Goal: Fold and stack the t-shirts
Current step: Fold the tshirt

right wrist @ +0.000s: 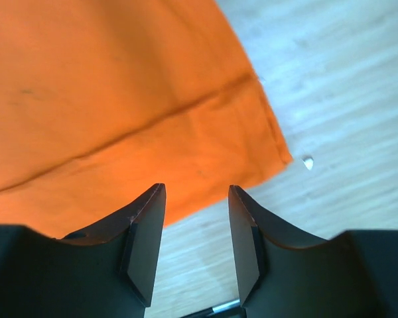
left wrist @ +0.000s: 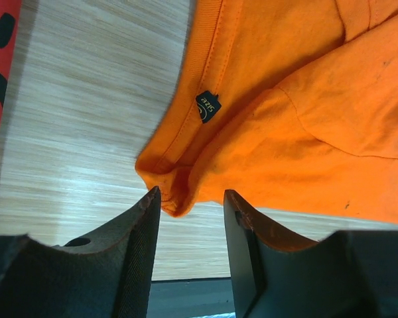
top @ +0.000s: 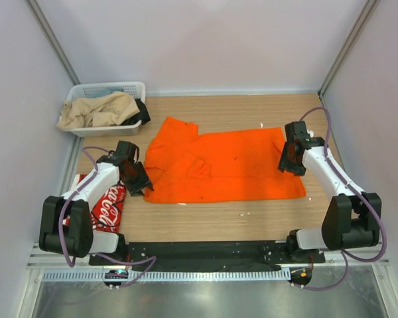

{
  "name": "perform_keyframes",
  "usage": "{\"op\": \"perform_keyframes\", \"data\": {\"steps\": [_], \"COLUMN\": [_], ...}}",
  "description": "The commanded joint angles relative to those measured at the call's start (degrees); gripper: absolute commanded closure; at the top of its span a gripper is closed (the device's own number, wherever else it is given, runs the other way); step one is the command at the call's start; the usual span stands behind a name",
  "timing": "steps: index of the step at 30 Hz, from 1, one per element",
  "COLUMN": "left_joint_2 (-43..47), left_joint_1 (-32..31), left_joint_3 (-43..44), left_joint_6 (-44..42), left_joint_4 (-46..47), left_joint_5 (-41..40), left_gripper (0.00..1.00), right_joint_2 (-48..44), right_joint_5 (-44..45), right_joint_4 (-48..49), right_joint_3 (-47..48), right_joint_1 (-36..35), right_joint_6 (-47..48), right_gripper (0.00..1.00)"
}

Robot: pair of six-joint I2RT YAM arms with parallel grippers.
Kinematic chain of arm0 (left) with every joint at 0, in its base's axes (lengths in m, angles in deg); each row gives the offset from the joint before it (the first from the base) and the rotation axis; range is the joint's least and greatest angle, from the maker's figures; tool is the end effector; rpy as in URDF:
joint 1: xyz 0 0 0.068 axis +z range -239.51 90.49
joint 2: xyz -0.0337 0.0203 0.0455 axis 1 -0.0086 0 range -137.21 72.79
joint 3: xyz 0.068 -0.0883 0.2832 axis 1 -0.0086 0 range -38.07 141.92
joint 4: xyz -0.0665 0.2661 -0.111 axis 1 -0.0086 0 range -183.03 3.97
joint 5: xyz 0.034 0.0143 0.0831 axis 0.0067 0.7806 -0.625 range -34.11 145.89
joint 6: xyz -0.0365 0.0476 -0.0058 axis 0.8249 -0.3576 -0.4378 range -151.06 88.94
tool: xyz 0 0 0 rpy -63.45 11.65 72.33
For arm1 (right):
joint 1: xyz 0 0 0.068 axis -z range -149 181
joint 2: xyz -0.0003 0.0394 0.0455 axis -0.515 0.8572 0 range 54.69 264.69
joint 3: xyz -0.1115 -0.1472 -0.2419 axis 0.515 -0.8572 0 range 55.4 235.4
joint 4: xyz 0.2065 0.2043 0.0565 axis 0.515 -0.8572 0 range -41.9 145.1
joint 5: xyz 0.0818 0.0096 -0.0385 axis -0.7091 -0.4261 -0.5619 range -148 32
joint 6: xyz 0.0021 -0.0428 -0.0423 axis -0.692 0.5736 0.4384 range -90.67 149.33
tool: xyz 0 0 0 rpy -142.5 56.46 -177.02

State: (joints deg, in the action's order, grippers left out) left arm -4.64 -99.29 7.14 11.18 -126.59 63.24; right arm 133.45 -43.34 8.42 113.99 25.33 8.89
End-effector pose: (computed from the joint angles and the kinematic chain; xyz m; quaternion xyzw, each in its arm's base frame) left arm 0.2559 -0.0499 0.1906 -0.2665 0.9501 -0.1225 0.1066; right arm 0.2929 0.0178 0.2558 0.1503 0.9603 -0.0768 0.2221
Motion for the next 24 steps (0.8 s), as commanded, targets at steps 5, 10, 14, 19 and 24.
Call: {"op": "perform_keyframes", "data": {"steps": [5, 10, 14, 19, 24], "left_joint_2": [-0.5, -1.1, -1.1, 0.2, 1.1], "left_joint_1": [-0.2, -0.2, -0.2, -0.2, -0.2], "left_joint_3": [1.4, 0.5, -0.4, -1.2, -2.0], "left_joint_6": [-2.8, -2.6, -2.4, -1.6, -0.9], "left_joint_4": [2.2, 2.8, 3.1, 3.6, 4.1], "left_joint_5": [1.6, 2.1, 2.4, 2.8, 3.5], "left_gripper": [0.61, 0.71, 0.79, 0.85, 0.87], "right_joint_2": [-0.6, 3.2, 5.3, 8.6, 10.2], "right_joint_5": [-0.4, 1.3, 1.3, 0.7, 2.2], "right_joint_4": [-0.1, 2.0, 4.3, 6.7, 7.4], "right_joint_3": [-3.7, -2.7, -2.8, -2.6, -0.9], "right_joint_1": [6.7, 8.1, 9.3, 10.3, 11.0], "right_joint_6": [-4.0, -3.8, -4.9, -5.7, -7.3], "right_gripper": [0.44, 0.44, 0.48, 0.53, 0.56]}}
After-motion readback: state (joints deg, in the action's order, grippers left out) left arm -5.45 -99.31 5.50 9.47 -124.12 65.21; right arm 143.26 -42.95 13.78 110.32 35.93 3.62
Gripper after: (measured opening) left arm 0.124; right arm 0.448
